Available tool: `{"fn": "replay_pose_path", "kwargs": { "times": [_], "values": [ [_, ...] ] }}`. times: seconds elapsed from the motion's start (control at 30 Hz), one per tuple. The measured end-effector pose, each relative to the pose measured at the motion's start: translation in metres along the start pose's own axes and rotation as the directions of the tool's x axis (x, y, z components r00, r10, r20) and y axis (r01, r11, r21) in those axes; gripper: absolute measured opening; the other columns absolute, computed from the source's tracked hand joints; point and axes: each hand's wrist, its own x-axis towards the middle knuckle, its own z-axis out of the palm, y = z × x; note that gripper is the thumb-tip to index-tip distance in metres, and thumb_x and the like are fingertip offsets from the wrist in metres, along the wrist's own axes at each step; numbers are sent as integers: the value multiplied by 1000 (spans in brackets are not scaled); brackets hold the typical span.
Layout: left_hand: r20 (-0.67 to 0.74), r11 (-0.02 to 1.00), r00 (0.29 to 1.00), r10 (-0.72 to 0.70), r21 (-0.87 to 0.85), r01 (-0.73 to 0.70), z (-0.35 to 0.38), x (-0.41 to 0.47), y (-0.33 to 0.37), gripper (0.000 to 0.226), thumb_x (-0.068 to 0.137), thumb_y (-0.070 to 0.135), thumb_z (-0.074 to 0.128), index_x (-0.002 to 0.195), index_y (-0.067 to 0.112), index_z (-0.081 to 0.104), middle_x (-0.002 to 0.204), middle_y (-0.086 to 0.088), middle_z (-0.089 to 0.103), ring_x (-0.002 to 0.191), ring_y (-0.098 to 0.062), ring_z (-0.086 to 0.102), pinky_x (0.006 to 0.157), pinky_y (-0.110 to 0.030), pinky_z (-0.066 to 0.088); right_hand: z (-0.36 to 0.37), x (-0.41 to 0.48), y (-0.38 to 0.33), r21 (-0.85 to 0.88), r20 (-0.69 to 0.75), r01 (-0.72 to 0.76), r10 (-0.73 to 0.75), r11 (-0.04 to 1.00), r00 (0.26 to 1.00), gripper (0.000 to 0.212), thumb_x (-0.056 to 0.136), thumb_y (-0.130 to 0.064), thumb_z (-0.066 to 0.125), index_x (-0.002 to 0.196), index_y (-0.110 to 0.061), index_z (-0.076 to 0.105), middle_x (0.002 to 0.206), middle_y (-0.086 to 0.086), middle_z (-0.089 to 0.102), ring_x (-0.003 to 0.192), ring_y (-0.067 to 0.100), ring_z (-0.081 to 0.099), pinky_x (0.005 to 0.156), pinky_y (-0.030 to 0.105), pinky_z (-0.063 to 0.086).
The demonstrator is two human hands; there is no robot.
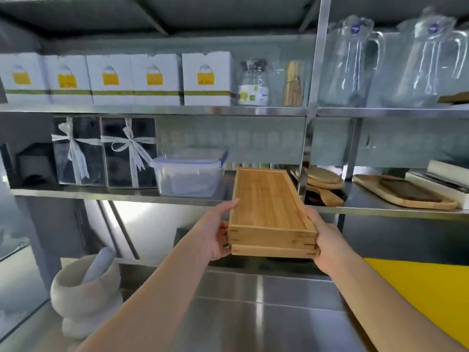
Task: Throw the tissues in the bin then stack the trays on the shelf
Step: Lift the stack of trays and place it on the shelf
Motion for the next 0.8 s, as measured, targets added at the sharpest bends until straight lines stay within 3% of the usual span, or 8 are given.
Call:
{"fn": "replay_pose_path", "kwargs": {
  "times": [0.13, 0.3, 0.37, 0.47, 0.57, 0.63, 0.7, 0.8],
  "values": [
    [-4, 1000, 1000, 8, 17, -8, -8, 54, 12, 83, 46, 55, 83, 118, 24, 55, 116, -15, 67, 104, -38, 65, 91, -54, 51, 15, 48, 4, -1, -31, -22, 22, 1000, 999, 29, 86, -44, 56, 87, -15, 60, 95, 13, 63, 97, 33, 59, 97, 50, 44],
    [-20, 1000, 1000, 18, -12, -18, -24, 112, 17, 79, 51, 53, 83, 118, 22, 55, 116, -15, 67, 105, -37, 64, 93, -53, 50, 36, 104, 14, 0, -25, -24, 24, 1000, 999, 31, 86, -44, 56, 101, -17, 59, 97, 12, 62, 98, 31, 58, 95, 48, 46],
    [-35, 1000, 999, 12, -25, -13, -30, 131, 20, 73, 55, 53, 81, 116, 21, 56, 115, -15, 67, 104, -36, 64, 94, -51, 49, 43, 120, 19, 10, -34, -24, 25, 1000, 999, 20, 87, -43, 56, 89, -23, 56, 94, 11, 61, 97, 30, 58, 96, 49, 46],
    [-37, 999, 999, 17, -39, -19, -33, 152, 24, 60, 65, 50, 77, 113, 19, 57, 113, -15, 67, 103, -35, 63, 94, -47, 50, 51, 140, 22, 30, -54, -16, 17, 999, 998, 20, 84, -43, 59, 77, -28, 48, 93, 11, 61, 98, 31, 58, 95, 50, 47],
    [-26, 998, 1000, 7, -63, -9, -29, 167, 33, 56, 69, 46, 76, 111, 16, 57, 106, -14, 67, 96, -32, 64, 76, -42, 54, 55, 159, 21, 61, -74, -44, 49, 997, 996, 31, 80, -44, 63, 90, -17, 53, 89, 12, 61, 84, 27, 61, 79, 43, 55],
    [-22, 995, 1000, 11, -95, -13, -24, 173, 40, 51, 71, 43, 76, 110, 14, 60, 97, -13, 68, 86, -30, 65, 65, -41, 53, 59, 169, 17, 64, -74, -53, 57, 997, 996, 31, 80, -44, 63, 82, -15, 53, 80, 9, 60, 71, 23, 59, 60, 36, 53],
    [-9, 988, 1000, 22, -153, -23, -20, 174, 44, 51, 73, 41, 75, 113, 14, 63, 99, -11, 70, 85, -29, 67, 69, -41, 56, 62, 178, 13, 52, -67, -63, 66, 997, 996, 31, 79, -44, 64, 81, -14, 55, 77, 7, 61, 69, 21, 59, 55, 32, 49],
    [62, 962, 981, 184, -215, -166, -27, 161, 32, 48, 85, 43, 63, 123, 14, 57, 113, -12, 66, 99, -27, 65, 81, -38, 55, 63, 185, 9, 22, -46, -76, 77, 997, 996, 34, 78, -46, 64, 90, -14, 58, 78, 6, 62, 71, 21, 59, 55, 33, 47]
  ]
}}
